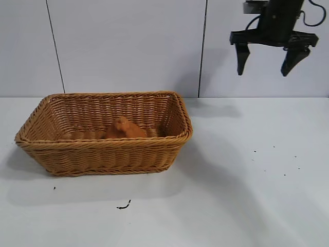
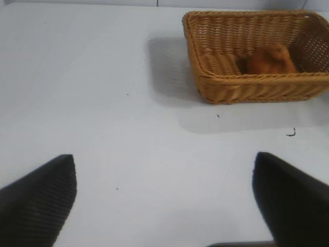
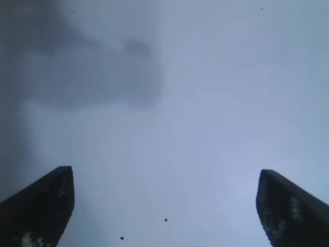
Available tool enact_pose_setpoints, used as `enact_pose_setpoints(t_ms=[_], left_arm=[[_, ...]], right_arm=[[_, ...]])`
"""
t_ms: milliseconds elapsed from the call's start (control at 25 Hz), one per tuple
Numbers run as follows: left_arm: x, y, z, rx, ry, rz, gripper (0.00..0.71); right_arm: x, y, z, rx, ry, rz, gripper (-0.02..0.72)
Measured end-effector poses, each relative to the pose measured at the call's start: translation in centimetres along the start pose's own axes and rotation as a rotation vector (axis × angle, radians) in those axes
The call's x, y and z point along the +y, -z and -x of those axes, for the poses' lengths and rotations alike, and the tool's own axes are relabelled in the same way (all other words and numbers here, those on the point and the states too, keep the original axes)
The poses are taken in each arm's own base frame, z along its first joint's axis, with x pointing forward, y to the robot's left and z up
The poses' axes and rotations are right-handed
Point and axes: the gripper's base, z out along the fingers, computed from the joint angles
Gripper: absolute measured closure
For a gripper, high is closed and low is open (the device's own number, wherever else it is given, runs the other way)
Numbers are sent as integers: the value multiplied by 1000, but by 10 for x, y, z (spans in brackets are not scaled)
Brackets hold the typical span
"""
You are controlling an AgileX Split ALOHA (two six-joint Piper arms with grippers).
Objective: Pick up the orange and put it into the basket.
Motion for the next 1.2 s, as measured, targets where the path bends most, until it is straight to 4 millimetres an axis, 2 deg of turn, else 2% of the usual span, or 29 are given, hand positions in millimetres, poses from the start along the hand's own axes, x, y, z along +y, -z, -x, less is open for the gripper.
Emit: enact_pose_setpoints(t_ms=[240, 440, 640, 880, 960, 1080, 1200], left_arm=[[0, 0, 0, 0, 0, 0, 44], [0, 0, 0, 0, 0, 0, 44], [0, 0, 0, 0, 0, 0, 44], [0, 0, 0, 0, 0, 0, 44], [0, 0, 0, 0, 0, 0, 44], [0, 0, 0, 0, 0, 0, 44], [0, 0, 0, 0, 0, 0, 44]], right_arm=[[1, 16, -45, 105, 25, 10, 64], [-4, 50, -92, 141, 40, 24, 64], [-11, 93, -154, 129, 53, 44, 64], [-22, 133, -237, 59, 55, 51, 64], [-25, 139, -265, 35, 58, 53, 64], [-29, 148, -304, -83, 83, 61, 64], [-33, 149, -339, -219, 98, 67, 64]])
